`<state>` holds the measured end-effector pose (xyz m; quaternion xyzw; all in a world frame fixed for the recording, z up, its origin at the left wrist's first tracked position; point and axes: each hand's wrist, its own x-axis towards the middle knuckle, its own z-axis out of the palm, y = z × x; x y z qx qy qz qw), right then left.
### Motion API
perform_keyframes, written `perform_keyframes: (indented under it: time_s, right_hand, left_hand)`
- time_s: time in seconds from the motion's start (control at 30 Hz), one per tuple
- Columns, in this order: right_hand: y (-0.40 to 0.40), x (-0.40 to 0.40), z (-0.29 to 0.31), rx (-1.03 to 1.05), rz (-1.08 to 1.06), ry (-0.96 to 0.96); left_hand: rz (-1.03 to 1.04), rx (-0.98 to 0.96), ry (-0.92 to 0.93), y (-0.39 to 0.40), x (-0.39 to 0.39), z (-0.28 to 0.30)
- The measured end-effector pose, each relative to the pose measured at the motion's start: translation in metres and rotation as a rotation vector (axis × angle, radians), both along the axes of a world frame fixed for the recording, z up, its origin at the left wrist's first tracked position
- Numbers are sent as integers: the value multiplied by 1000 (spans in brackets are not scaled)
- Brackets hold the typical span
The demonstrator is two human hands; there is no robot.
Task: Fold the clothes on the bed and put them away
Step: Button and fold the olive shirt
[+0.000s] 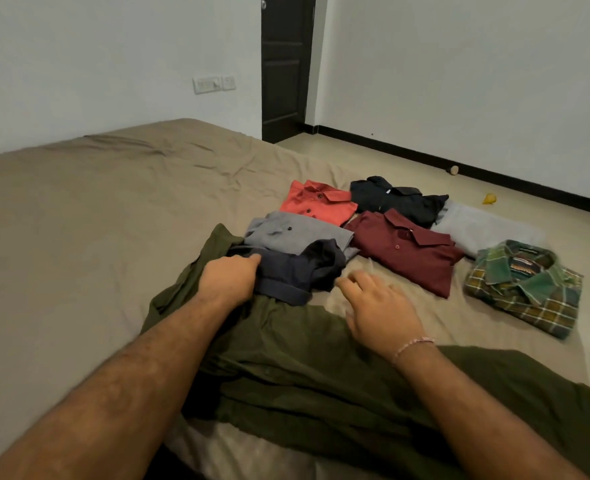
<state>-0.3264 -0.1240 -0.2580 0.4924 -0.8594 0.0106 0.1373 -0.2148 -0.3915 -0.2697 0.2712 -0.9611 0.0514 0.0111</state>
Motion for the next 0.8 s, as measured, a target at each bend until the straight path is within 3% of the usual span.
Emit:
perform_keyframes:
  time_s: [0.2,0.3,0.43,0.57,0.63,0.7,0.73,0.8]
  right_hand:
    - [-90,-58,-47,37,116,11]
    - [-106,-84,-64,-167,166,-79]
    - [-126,-131,-47,-539,98,-696]
    - [-160,-183,-20,-763,-335,-893]
    - [-162,-179,-15,-737,-475,-643]
    - [-158,-156,-20,-752,-198,-202]
    - [-157,-138,-22,-686,6,-83]
    - [-161,-122,-47,-395,217,-89]
  left_hand:
    - [-239,187,-276,-25,-20,1]
    - [-317,69,-384,-35,-15,11]
    - [-292,-72,-151,-57,-68,39]
    - [-140,17,340,-94,-160,78]
    - [-154,96,570,-90,-179,80]
    - [-219,118,707,-72,-170,58]
    - [-243,112,698,-59,-155,38]
    - [-233,125,518,-44,-119,-11]
